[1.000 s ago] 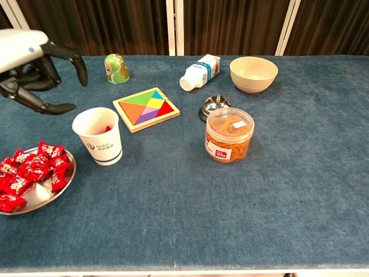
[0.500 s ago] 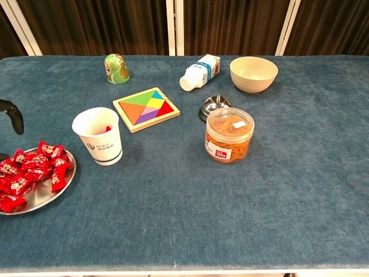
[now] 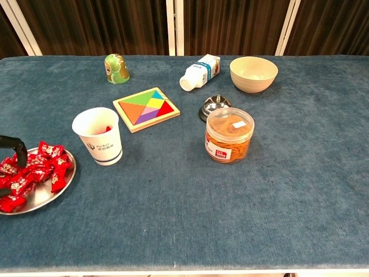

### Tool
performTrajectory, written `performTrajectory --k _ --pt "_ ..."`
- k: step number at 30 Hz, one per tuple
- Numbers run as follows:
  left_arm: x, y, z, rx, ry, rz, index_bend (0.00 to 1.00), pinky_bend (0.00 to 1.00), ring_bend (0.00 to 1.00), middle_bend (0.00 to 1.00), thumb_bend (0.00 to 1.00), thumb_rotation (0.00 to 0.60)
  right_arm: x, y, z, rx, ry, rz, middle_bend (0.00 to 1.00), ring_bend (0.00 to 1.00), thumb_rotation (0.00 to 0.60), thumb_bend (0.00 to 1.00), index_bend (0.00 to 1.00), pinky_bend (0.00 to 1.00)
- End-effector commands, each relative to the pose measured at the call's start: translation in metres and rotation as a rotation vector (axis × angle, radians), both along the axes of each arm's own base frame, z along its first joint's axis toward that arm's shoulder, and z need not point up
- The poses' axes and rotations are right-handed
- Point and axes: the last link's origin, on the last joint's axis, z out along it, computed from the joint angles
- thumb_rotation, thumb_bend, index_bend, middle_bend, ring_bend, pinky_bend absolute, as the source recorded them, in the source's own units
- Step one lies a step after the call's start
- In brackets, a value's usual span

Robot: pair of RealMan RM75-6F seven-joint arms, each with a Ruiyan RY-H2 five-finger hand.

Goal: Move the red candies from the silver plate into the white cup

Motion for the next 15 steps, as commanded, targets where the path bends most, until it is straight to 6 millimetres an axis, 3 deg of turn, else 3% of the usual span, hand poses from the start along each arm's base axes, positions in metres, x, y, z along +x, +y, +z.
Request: performTrajectory --k 1,15 --pt "-0.0011 -0.0001 -0.0034 -0.008 0.007 0.003 0.42 0.83 0.92 0.95 0.18 0.600 0.0002 -0.0002 -0.0001 0.001 0.000 0.001 0.12 0.00 0.600 0.16 0.00 0.10" --pt "-0.0042 0.0009 -0.0104 -0.031 0.018 0.017 0.45 0.83 0.92 0.96 0.21 0.600 0.0000 -0.0010 -0.0002 0.001 0.001 -0.002 0.12 0.00 0.600 0.16 0.00 0.10"
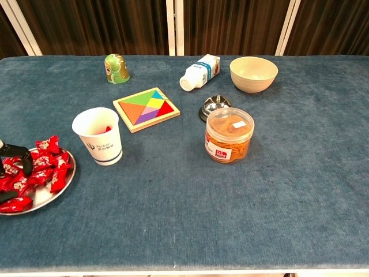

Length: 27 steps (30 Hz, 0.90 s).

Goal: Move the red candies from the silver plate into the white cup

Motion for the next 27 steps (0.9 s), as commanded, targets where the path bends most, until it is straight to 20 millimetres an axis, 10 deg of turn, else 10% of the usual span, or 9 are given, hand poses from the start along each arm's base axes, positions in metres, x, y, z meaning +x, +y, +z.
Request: performTrajectory --k 1,17,27 --pt "-0.001 0.001 -0.001 -0.007 0.005 0.004 0.46 0.83 0.92 0.96 0.21 0.600 0.000 0.000 0.000 -0.001 0.000 0.000 0.12 0.00 0.600 0.16 0.00 0.10" --pt "0.006 0.004 0.006 -0.009 -0.058 0.001 0.56 0.83 0.93 0.96 0.37 0.600 -0.001 0.000 0.000 -0.002 -0.004 -0.004 0.12 0.00 0.600 0.16 0.00 0.10" --pt "0.050 0.026 0.035 0.057 -0.193 -0.102 0.56 0.83 0.93 0.96 0.37 0.600 0.000 0.002 0.001 -0.009 -0.006 0.000 0.12 0.00 0.600 0.16 0.00 0.10"
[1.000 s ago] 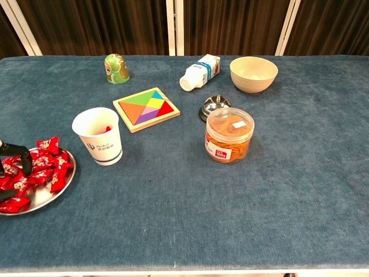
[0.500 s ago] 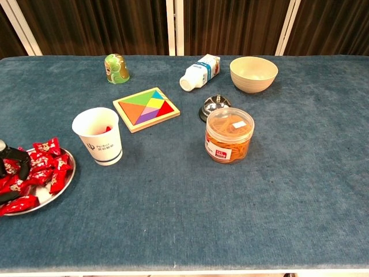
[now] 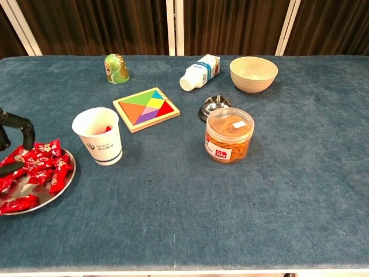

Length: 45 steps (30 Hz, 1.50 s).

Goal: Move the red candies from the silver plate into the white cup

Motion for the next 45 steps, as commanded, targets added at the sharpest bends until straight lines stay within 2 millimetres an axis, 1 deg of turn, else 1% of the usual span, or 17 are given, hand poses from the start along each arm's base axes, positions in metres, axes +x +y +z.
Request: performTrajectory --k 1,4,7,12,18,24,30,36,38,41,45 --pt "0.020 0.013 0.008 0.023 -0.053 -0.049 0.56 0.83 0.93 0.96 0.36 0.600 -0.001 0.001 0.000 -0.003 0.000 -0.003 0.12 0.00 0.600 0.16 0.00 0.10" --pt "0.038 0.022 0.009 0.027 -0.095 -0.086 0.56 0.83 0.92 0.96 0.36 0.600 -0.001 0.003 0.001 -0.007 -0.001 -0.006 0.12 0.00 0.600 0.16 0.00 0.10" --pt "0.054 0.032 0.006 0.010 -0.111 -0.110 0.56 0.83 0.92 0.96 0.36 0.600 -0.002 0.004 0.002 -0.008 -0.001 -0.007 0.12 0.00 0.600 0.16 0.00 0.10" --pt "0.071 0.046 -0.003 -0.023 -0.125 -0.112 0.56 0.83 0.92 0.96 0.36 0.600 -0.006 0.005 0.002 -0.008 -0.007 -0.018 0.12 0.00 0.600 0.16 0.00 0.10" --pt "0.083 0.058 -0.010 -0.040 -0.132 -0.108 0.56 0.83 0.93 0.96 0.35 0.600 -0.009 0.006 0.002 -0.009 -0.011 -0.023 0.12 0.00 0.600 0.16 0.00 0.10" --pt "0.088 0.062 -0.017 -0.062 -0.115 -0.105 0.53 0.83 0.93 0.96 0.32 0.600 -0.012 0.005 0.001 -0.007 -0.015 -0.031 0.12 0.00 0.600 0.16 0.00 0.10" --pt "0.087 0.061 -0.019 -0.060 -0.108 -0.096 0.39 0.83 0.93 0.96 0.23 0.600 -0.014 0.003 0.000 -0.004 -0.017 -0.035 0.12 0.00 0.600 0.16 0.00 0.10" --pt "0.076 0.054 -0.008 -0.020 -0.134 -0.082 0.35 0.83 0.92 0.96 0.18 0.600 -0.014 0.002 0.001 -0.004 -0.017 -0.034 0.12 0.00 0.600 0.16 0.00 0.10" --pt "0.070 0.051 0.001 0.017 -0.145 -0.082 0.35 0.83 0.93 0.96 0.17 0.600 -0.013 0.002 0.001 -0.006 -0.018 -0.030 0.12 0.00 0.600 0.16 0.00 0.10" --pt "0.055 0.044 0.017 0.064 -0.149 -0.057 0.34 0.83 0.93 0.96 0.17 0.600 -0.012 0.002 0.003 -0.013 -0.014 -0.022 0.12 0.00 0.600 0.16 0.00 0.10" --pt "0.028 0.028 0.035 0.116 -0.130 -0.002 0.34 0.83 0.92 0.96 0.17 0.600 -0.009 0.002 0.007 -0.026 -0.011 -0.011 0.12 0.00 0.600 0.16 0.00 0.10"
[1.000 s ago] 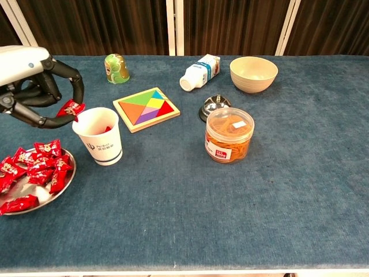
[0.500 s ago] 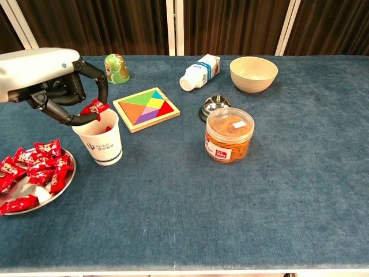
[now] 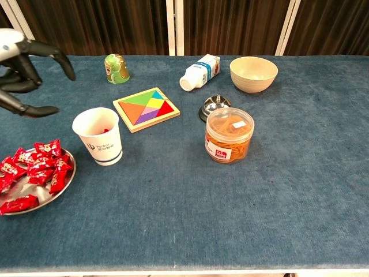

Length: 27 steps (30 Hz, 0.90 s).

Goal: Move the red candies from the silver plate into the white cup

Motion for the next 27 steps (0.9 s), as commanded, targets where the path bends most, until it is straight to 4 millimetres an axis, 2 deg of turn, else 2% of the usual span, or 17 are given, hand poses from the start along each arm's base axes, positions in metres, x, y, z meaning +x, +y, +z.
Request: performTrajectory --k 1,6,11,19,27 --pt "-0.029 -0.019 0.016 0.033 0.021 0.061 0.35 0.83 0.92 0.96 0.17 0.600 0.002 0.000 0.001 -0.002 0.002 0.006 0.12 0.00 0.600 0.16 0.00 0.10" --pt "-0.061 -0.040 0.015 0.029 0.080 0.141 0.37 0.83 0.92 0.96 0.18 0.600 0.005 -0.003 -0.003 0.012 0.001 0.015 0.12 0.00 0.600 0.16 0.00 0.10" --pt "-0.083 -0.054 -0.004 -0.015 0.169 0.183 0.38 0.83 0.92 0.96 0.19 0.600 0.010 -0.006 -0.006 0.024 0.005 0.031 0.12 0.00 0.600 0.16 0.00 0.10" --pt "-0.096 -0.063 -0.027 -0.049 0.231 0.226 0.39 0.83 0.92 0.96 0.19 0.600 0.014 -0.007 -0.007 0.032 0.013 0.033 0.12 0.00 0.600 0.16 0.00 0.10" --pt "-0.100 -0.066 -0.032 -0.066 0.249 0.229 0.40 0.83 0.92 0.95 0.19 0.600 0.013 -0.006 -0.007 0.033 0.011 0.029 0.12 0.00 0.600 0.16 0.00 0.10"
